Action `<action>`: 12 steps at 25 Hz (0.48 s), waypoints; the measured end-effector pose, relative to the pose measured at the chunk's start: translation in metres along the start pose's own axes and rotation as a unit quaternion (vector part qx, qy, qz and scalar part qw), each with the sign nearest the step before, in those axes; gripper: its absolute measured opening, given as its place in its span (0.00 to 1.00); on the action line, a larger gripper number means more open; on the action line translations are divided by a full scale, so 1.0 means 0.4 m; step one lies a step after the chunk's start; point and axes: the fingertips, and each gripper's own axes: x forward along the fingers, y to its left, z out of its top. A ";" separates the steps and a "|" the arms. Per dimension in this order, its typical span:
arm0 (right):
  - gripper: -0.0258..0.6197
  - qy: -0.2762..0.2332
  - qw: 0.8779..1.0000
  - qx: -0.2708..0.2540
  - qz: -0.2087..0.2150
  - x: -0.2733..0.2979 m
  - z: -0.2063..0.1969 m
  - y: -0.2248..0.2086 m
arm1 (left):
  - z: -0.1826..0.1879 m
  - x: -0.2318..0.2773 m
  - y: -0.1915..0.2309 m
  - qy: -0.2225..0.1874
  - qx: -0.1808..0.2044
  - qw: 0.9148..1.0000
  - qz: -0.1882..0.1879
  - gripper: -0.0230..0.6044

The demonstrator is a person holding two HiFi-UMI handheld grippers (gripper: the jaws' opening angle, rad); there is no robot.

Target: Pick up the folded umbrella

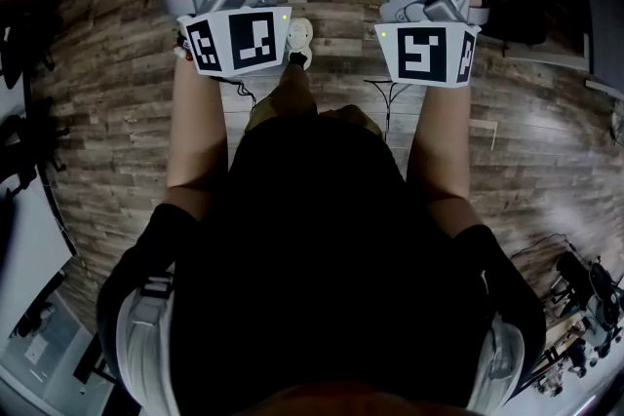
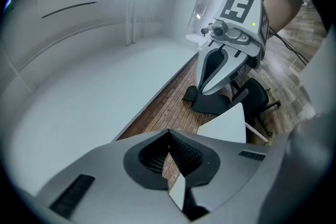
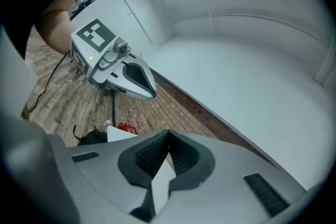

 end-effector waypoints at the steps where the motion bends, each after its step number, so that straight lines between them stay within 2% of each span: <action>1: 0.08 0.001 1.000 0.000 0.002 0.012 -0.004 -0.001 | -0.008 0.011 0.001 0.000 -0.001 1.000 -0.002 0.06; 12: 0.08 0.006 1.000 0.003 0.009 0.127 -0.031 -0.039 | -0.059 0.136 0.033 -0.005 -0.009 1.000 -0.011 0.06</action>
